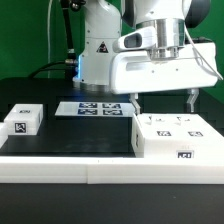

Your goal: Assemble cabinet

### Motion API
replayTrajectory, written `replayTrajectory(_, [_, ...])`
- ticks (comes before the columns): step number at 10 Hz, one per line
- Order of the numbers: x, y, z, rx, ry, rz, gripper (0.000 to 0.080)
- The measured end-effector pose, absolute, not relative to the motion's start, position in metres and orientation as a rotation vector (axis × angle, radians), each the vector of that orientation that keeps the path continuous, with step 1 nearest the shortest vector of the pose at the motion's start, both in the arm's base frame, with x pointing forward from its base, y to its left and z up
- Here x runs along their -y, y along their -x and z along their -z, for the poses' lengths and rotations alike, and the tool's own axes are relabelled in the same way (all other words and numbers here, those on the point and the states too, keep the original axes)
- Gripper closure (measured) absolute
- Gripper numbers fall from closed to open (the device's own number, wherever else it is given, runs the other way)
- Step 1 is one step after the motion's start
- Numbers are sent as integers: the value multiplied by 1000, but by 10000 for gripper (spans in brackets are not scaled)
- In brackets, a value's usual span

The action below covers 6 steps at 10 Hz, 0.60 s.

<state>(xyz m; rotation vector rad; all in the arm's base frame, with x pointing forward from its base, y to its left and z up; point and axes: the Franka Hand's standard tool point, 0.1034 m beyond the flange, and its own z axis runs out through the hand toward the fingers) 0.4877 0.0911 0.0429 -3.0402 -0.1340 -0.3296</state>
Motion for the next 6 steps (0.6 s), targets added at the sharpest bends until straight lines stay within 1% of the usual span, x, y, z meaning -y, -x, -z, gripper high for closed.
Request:
replayTrajectory(1, [-83,-488,-41,168,3044,327,2])
replayTrajectory(5, [-83,-488,-39,155,3043,330,2])
replayTrajectory(6, [-84,-486,-32,139,3044,327,2])
